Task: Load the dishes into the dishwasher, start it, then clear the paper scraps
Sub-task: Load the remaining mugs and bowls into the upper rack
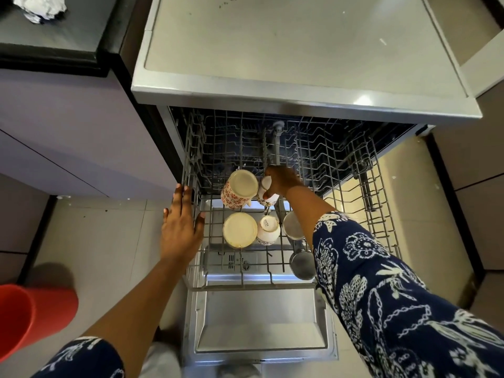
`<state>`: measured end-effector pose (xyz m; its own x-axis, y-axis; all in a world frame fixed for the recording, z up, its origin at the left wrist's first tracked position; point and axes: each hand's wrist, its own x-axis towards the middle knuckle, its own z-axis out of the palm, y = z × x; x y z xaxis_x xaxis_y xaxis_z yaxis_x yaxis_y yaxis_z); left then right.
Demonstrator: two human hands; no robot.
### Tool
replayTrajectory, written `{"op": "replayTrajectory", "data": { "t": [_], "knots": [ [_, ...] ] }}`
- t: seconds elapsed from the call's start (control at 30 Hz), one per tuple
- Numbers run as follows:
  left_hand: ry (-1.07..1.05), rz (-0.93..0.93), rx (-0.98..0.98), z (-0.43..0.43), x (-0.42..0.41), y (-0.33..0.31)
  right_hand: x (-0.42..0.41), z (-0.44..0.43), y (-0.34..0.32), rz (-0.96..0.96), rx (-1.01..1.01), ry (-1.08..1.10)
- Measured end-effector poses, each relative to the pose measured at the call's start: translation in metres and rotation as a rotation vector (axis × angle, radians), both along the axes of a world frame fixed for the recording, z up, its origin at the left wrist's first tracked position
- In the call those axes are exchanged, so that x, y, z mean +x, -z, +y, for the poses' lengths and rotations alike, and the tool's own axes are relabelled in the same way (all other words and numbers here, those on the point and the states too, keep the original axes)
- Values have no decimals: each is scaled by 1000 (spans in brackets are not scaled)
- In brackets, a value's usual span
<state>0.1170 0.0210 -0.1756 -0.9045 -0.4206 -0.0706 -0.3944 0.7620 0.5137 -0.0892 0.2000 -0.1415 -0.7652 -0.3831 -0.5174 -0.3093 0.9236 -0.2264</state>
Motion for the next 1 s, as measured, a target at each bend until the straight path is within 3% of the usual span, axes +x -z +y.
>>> {"op": "replayTrajectory", "data": {
  "t": [0.13,0.3,0.47,0.67,0.8,0.9,1.0],
  "knots": [
    [14,-82,11,1,-1,-11,16,12,-18,5,-33,69],
    [18,-183,180,-6,-3,-61,70,38,-65,157,-202,280],
    [-1,114,131,-54,-9,-133,102,5,-121,285,-514,303],
    [-161,351,-78,-203,-52,-207,69,-165,-190,429,-807,114],
    [-126,221,-272,-316,-90,-232,29,-290,-206,437,-769,55],
    [-50,15,-323,-382,-111,-235,5,-365,-203,302,-691,104],
    [51,-68,-352,-419,-119,-226,-8,-415,-194,332,-511,63]
  ]
}}
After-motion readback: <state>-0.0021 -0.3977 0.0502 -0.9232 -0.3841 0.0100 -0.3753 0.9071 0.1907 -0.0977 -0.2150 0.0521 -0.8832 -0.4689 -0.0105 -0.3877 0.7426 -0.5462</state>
